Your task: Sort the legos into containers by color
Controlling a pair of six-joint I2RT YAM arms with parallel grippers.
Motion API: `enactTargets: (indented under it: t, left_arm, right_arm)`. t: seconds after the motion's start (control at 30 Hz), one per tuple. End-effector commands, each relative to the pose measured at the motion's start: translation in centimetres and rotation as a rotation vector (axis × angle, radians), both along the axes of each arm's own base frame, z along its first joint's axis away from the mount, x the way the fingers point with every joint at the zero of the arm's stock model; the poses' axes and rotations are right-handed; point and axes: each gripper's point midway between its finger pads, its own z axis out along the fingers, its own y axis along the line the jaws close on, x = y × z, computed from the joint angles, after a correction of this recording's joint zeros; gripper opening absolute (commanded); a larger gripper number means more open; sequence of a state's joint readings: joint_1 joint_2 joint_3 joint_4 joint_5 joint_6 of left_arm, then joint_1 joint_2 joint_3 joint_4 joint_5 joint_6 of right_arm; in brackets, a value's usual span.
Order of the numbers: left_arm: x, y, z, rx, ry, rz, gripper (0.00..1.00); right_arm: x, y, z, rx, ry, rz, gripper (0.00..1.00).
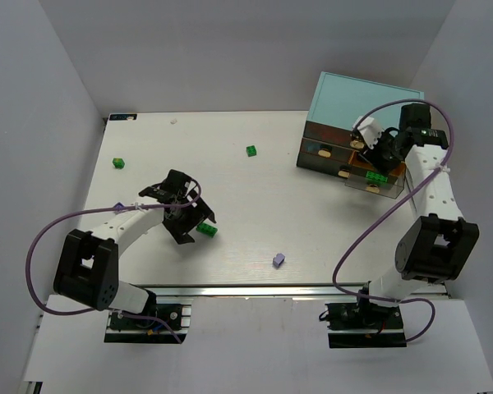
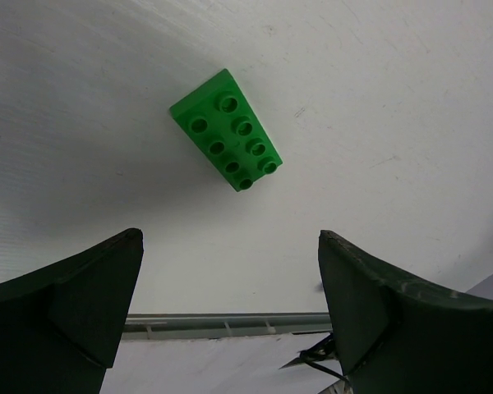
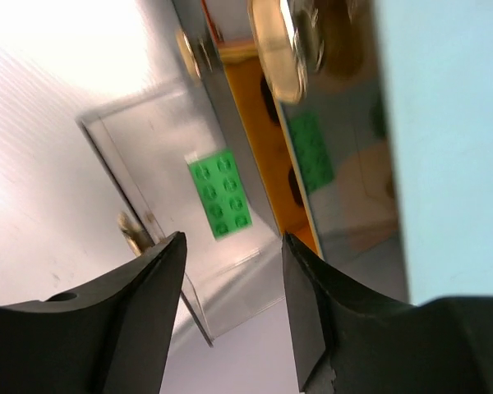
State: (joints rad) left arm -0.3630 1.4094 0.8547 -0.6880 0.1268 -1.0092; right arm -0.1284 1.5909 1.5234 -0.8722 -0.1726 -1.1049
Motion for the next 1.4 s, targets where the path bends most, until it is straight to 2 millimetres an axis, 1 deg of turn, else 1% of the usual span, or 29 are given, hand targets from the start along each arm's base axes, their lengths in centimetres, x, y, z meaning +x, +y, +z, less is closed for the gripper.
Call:
enactTargets:
  t: [0.0, 0.07, 0.1, 0.13, 0.17, 0.2, 0.23, 0.27, 0.3, 0.33, 0.37, 0.43, 0.47, 0.6, 0.73, 0.77, 0.83, 0.87, 0.93, 0.97, 1.0, 1.03, 1.1, 1.17, 1.2, 1.23, 1.3, 1.33, 1.37]
  left_arm:
    - [0.8, -0.1, 0.4, 0.010, 0.001, 0.030, 0.97]
    - [0.9, 0.1, 0.1, 0.026, 0.023, 0.048, 0.97]
    - [0.8, 0.2, -0.6, 0.043, 0.049, 0.055, 0.97]
    - [0.8, 0.3, -0.8, 0.053, 0.067, 0.062, 0.97]
    - [0.8, 0.5, -1.2, 0.069, 0.083, 0.073, 0.97]
    - [0.7, 0.7, -2.1, 0.089, 0.115, 0.079, 0.97]
    - [1.0, 0.7, -2.4, 0.098, 0.118, 0.084, 0.96]
    - [1.2, 0.7, -2.6, 0.105, 0.123, 0.090, 0.96]
    - [1.5, 0.7, -3.2, 0.116, 0.131, 0.092, 0.96]
    - [2.1, 0.6, -3.0, 0.117, 0.124, 0.097, 0.95]
    - [2.5, 0.6, -3.2, 0.122, 0.124, 0.101, 0.95]
    - [2.9, 0.5, -3.9, 0.134, 0.147, 0.107, 0.93]
    - [3.4, 0.3, -3.7, 0.133, 0.143, 0.115, 0.93]
    - [3.5, 0.1, -4.9, 0.148, 0.207, 0.138, 0.88]
    - [2.4, 0.3, -5.8, 0.170, 0.279, 0.148, 0.76]
    - [2.1, 0.4, -6.0, 0.175, 0.289, 0.145, 0.69]
    - [1.1, 0.9, -6.5, 0.192, 0.316, 0.143, 0.62]
    - [0.7, 1.0, -6.6, 0.193, 0.324, 0.138, 0.56]
    - [-0.3, 1.3, -7.1, 0.196, 0.344, 0.128, 0.48]
    - [-0.5, 1.3, -7.3, 0.195, 0.347, 0.118, 0.43]
    - [-0.8, 1.2, -7.3, 0.190, 0.354, 0.112, 0.35]
    - [-0.7, 1.1, -7.2, 0.184, 0.347, 0.098, 0.31]
    - [0.1, 0.6, -6.6, 0.159, 0.318, 0.071, 0.21]
    - [2.5, -0.9, -4.8, 0.114, 0.218, -0.005, 0.14]
    - [3.8, -1.8, -3.8, 0.075, 0.163, -0.031, 0.10]
    - [4.9, -2.8, -2.3, 0.045, 0.095, -0.073, 0.08]
    - [8.2, -5.0, 1.1, -0.016, -0.074, -0.158, 0.06]
    - [9.1, -6.1, 2.6, -0.065, -0.129, -0.198, 0.05]
    - [10.3, -7.0, 4.8, -0.101, -0.207, -0.241, 0.06]
  right_arm:
    - [-0.7, 3.9, 6.4, 0.172, -0.168, 0.107, 0.56]
    - [-1.1, 5.6, 7.5, 0.256, -0.214, 0.133, 0.58]
    - [-2.0, 7.1, 8.8, 0.324, -0.252, 0.167, 0.60]
    - [-2.7, 7.9, 8.0, 0.387, -0.232, 0.151, 0.68]
    - [-3.2, 8.6, 7.9, 0.425, -0.234, 0.166, 0.70]
    - [-3.7, 9.6, 9.5, 0.468, -0.293, 0.209, 0.71]
    - [-4.5, 10.4, 8.3, 0.519, -0.261, 0.199, 0.72]
    - [-4.7, 10.7, 8.2, 0.547, -0.264, 0.200, 0.72]
    - [-5.0, 11.4, 8.9, 0.577, -0.297, 0.226, 0.72]
    - [-5.5, 11.9, 7.8, 0.599, -0.266, 0.229, 0.72]
    - [-6.0, 12.4, 7.9, 0.625, -0.258, 0.253, 0.72]
    - [-6.5, 13.0, 7.8, 0.639, -0.250, 0.266, 0.72]
    - [-6.8, 13.3, 7.4, 0.653, -0.235, 0.264, 0.72]
    - [-7.7, 13.7, 7.3, 0.665, -0.263, 0.284, 0.71]
    - [-8.2, 14.0, 7.1, 0.679, -0.274, 0.281, 0.72]
    - [-8.2, 13.9, 7.2, 0.678, -0.281, 0.281, 0.71]
    - [-8.2, 13.9, 6.9, 0.684, -0.281, 0.269, 0.72]
    - [-8.1, 13.9, 7.0, 0.683, -0.290, 0.269, 0.71]
    - [-8.2, 14.0, 6.9, 0.691, -0.287, 0.264, 0.72]
    - [-8.1, 14.0, 7.1, 0.694, -0.295, 0.268, 0.72]
    - [-8.1, 14.1, 7.2, 0.697, -0.299, 0.271, 0.71]
    - [-8.1, 14.1, 7.1, 0.707, -0.294, 0.260, 0.71]
    - [-7.7, 14.0, 7.6, 0.711, -0.317, 0.252, 0.72]
    - [-7.0, 13.5, 7.9, 0.760, -0.313, 0.151, 0.73]
    - [-6.4, 13.3, 8.6, 0.768, -0.345, 0.134, 0.81]
    - [-6.2, 13.2, 9.0, 0.775, -0.361, 0.120, 0.88]
    - [-5.7, 12.9, 9.7, 0.815, -0.374, 0.057, 0.89]
    - [-5.5, 12.9, 10.1, 0.832, -0.382, 0.045, 0.89]
    - [-5.2, 12.9, 10.5, 0.850, -0.378, 0.030, 0.89]
